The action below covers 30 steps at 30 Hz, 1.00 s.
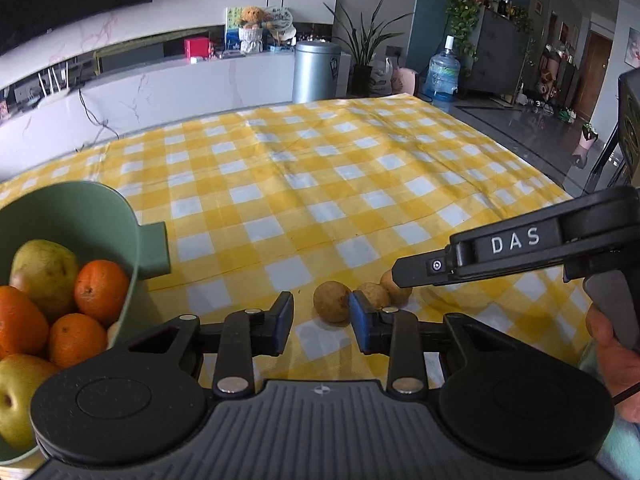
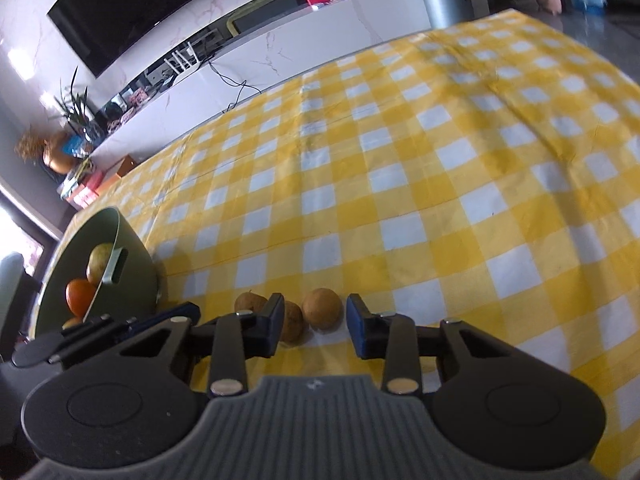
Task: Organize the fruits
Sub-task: 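Grasp a kiwi with the right tool while the left tool grasps another kiwi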
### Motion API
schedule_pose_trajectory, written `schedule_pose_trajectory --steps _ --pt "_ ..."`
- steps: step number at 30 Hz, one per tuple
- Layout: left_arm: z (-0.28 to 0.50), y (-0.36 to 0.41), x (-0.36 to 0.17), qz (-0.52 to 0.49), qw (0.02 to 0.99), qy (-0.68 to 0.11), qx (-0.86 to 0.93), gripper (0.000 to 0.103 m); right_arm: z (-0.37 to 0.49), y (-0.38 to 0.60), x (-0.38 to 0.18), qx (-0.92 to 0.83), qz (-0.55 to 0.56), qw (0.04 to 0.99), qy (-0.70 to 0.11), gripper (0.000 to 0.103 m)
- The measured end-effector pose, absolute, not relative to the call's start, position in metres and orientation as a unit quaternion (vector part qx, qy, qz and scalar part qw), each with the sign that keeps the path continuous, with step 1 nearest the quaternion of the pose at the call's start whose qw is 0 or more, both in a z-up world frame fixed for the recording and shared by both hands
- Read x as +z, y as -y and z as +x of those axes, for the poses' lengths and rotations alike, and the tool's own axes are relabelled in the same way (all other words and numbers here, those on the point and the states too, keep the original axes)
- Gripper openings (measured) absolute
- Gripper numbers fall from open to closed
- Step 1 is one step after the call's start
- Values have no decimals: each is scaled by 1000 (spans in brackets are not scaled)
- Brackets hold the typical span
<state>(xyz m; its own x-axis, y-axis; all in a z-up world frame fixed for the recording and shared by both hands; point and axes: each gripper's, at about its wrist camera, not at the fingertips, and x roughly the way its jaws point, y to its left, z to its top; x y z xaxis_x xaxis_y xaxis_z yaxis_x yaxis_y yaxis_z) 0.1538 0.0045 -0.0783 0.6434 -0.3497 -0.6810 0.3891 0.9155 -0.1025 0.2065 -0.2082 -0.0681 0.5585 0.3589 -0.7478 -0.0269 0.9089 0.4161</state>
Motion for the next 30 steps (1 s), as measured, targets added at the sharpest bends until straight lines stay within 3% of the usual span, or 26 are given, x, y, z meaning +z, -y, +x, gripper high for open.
schedule_pose_trajectory --steps 20,24,27,28,30 --pt "172 -7 -89 -28 895 -395 -206 36 221 215 -85 103 239 840 -477 32" --pt "171 -6 -89 -28 895 -393 -210 31 221 215 -85 103 240 839 -478 32" --pt "168 -3 -88 -18 897 -388 -211 25 220 213 -84 110 231 842 -476 25" --pt "167 -2 -88 -12 899 -386 -206 24 219 211 -83 109 225 844 -475 18" --pt "166 -3 -86 -8 901 -384 -202 24 220 210 -83 112 220 843 -478 18"
